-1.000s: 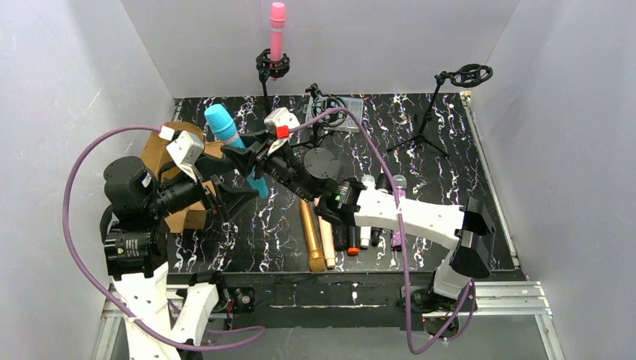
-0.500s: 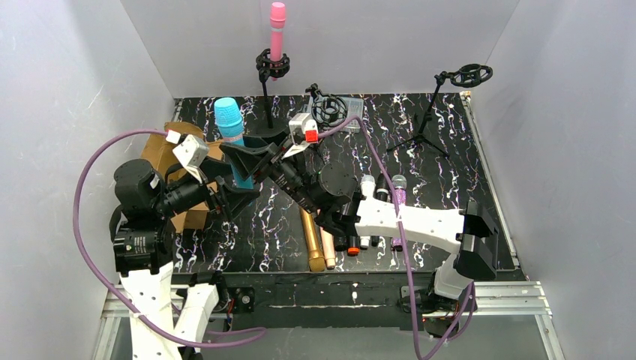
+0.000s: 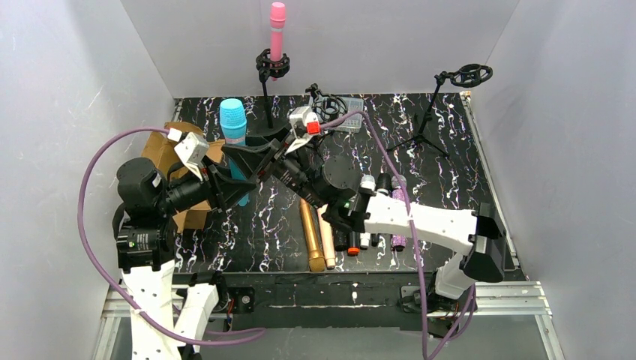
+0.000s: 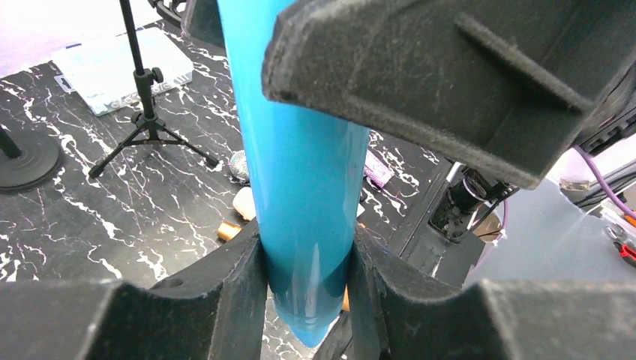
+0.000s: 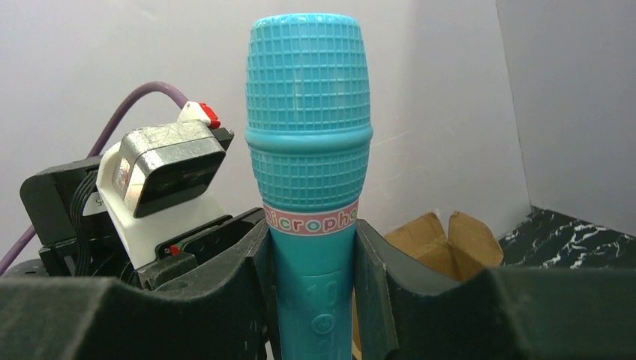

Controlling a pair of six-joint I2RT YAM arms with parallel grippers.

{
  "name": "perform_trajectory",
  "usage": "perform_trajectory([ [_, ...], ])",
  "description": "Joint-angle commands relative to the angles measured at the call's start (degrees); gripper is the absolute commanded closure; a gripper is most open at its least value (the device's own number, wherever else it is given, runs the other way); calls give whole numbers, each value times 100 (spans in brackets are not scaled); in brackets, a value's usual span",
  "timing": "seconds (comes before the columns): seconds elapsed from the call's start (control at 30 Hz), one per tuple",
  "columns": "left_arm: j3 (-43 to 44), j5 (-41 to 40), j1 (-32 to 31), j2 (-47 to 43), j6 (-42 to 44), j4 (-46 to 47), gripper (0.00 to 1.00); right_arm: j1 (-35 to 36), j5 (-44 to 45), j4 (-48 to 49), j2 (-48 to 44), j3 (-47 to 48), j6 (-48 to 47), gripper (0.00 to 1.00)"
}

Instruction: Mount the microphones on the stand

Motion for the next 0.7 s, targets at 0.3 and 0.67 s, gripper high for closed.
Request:
perform_trajectory([
  [0.3,78,-214,35,-39,852,94,100,-722,-1984,-4867,153,2644,125,27],
  [0.67,149,-95,35,-13,1164,-182,100,-774,-2631,-5574,802,3469,109,24],
])
